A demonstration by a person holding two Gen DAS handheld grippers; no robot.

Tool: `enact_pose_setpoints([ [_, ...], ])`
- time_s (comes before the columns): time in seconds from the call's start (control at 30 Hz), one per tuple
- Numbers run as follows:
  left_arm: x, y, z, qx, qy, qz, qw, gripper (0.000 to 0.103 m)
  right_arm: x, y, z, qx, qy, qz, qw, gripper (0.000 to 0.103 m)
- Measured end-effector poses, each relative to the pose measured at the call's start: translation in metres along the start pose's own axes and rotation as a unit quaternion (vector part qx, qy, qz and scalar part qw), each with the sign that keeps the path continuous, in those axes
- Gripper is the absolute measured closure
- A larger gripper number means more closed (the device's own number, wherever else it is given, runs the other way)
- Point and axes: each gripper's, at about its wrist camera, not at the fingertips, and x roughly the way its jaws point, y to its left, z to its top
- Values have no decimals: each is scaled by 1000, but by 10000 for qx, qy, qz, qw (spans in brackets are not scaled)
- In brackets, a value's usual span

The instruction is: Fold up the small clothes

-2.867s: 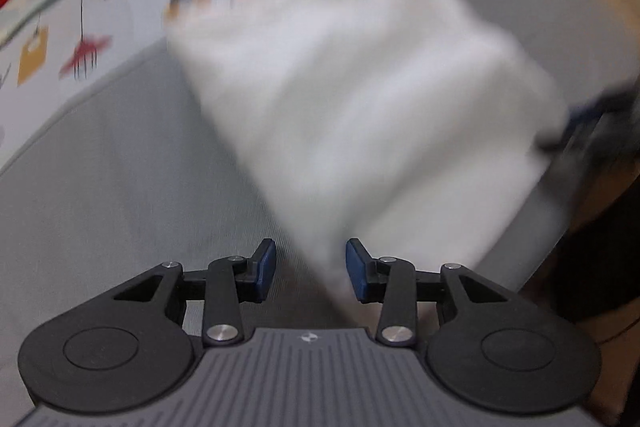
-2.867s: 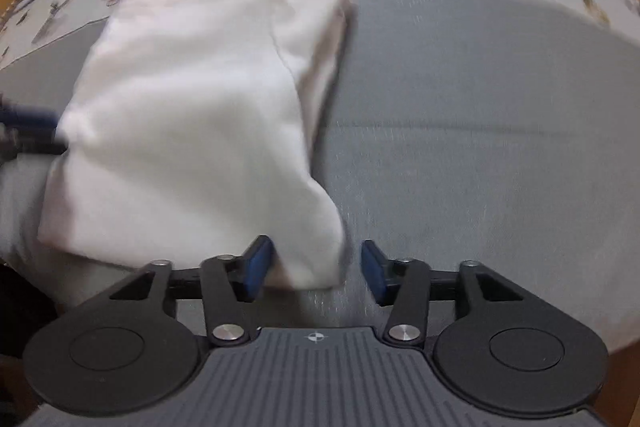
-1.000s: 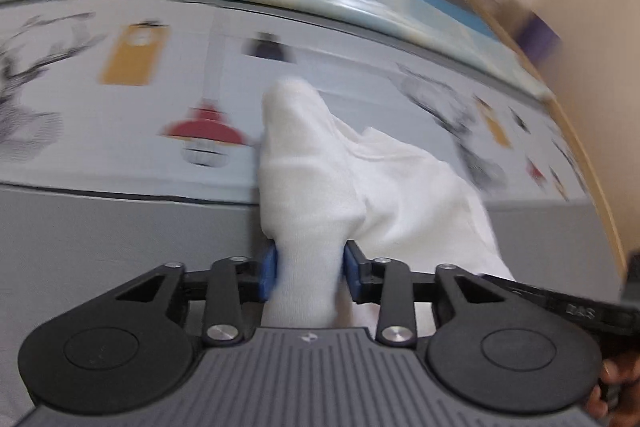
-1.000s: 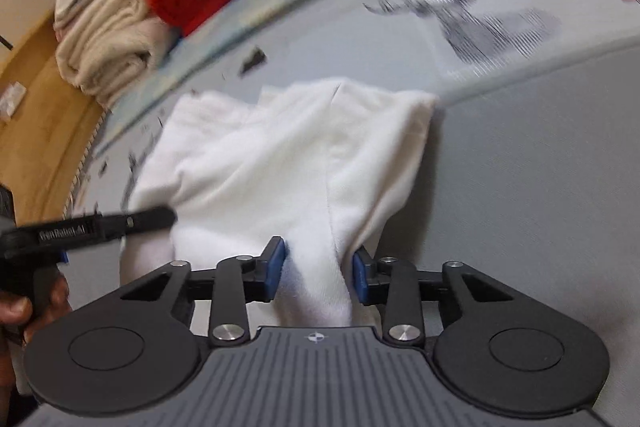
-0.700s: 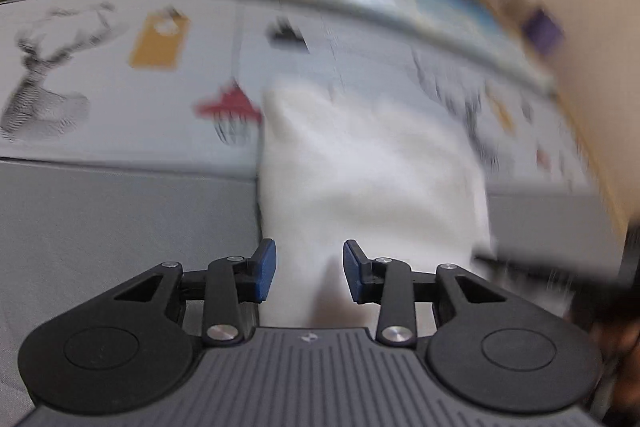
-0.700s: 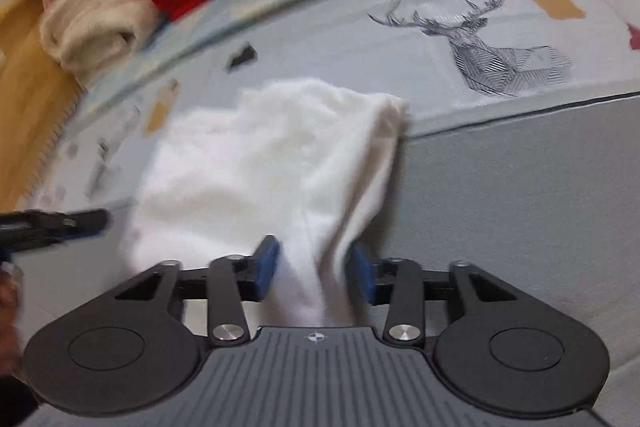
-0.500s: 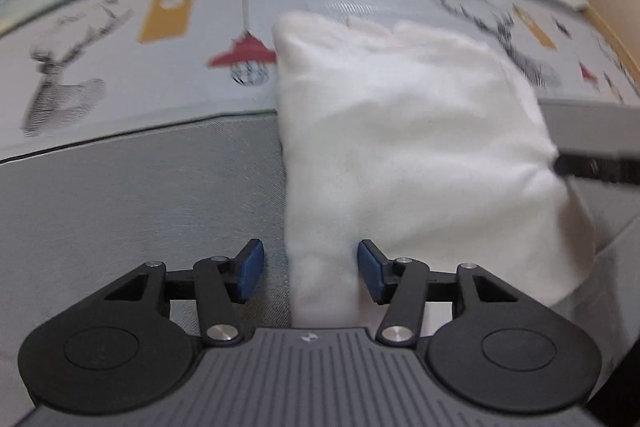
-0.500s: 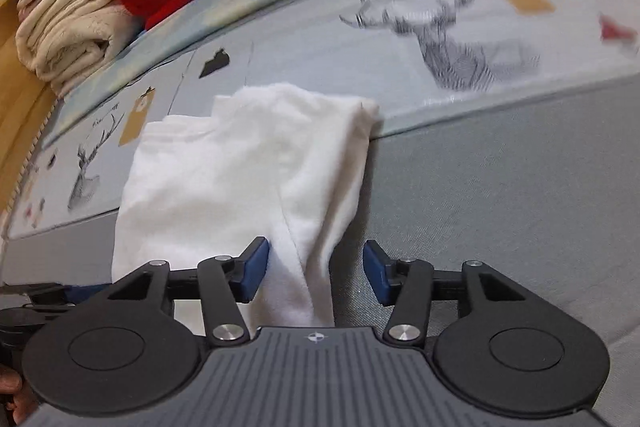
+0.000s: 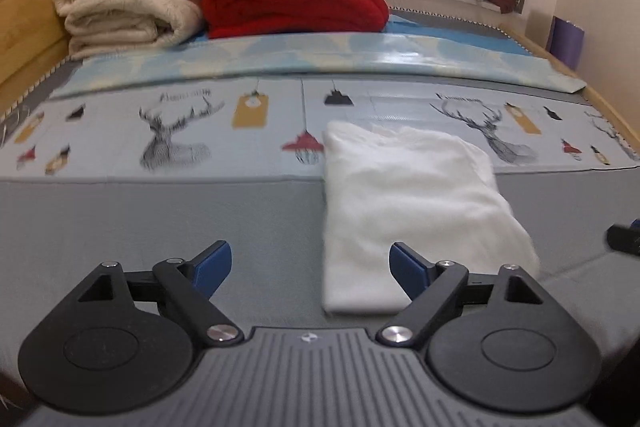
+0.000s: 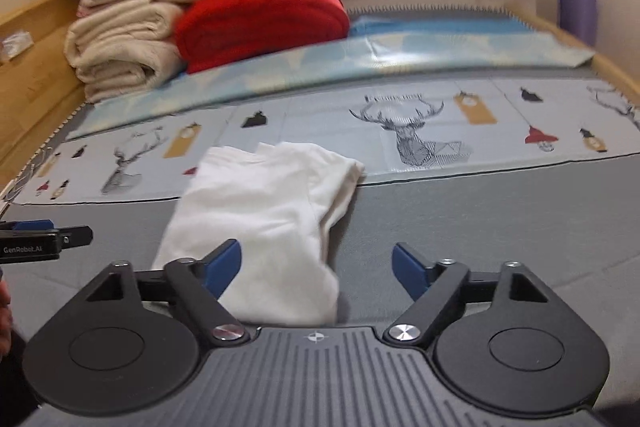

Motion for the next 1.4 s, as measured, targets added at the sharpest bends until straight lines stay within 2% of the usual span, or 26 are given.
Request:
enact_pose_setpoints([
  [0.07,-7,-11,-12,-34,116,-117,9999,13,-11,10,-14,-65,-51,-75,9999,14],
  [0.17,-2,-24,-30,-56,450,7,9990,13,-14,18,-29,-64,6,-204,9998,14],
  [0.23,1,-26,-36,-168,567,-36,9982,13,-11,21,-33,-32,80,-266,9996,14],
  [0.37,11,-30,-38,-51,566,-17,9984,13,-2,29,-33,-205,175,-231,9994,14],
  [0.67,25,-40,-35,13,448,-129,9989,13,15,33,-37,-63,454,-189,9988,14],
  [1.4,35,-52,-35,187,418,-297,9985,13,22,60,-42,-648,443,-20,9969,14],
])
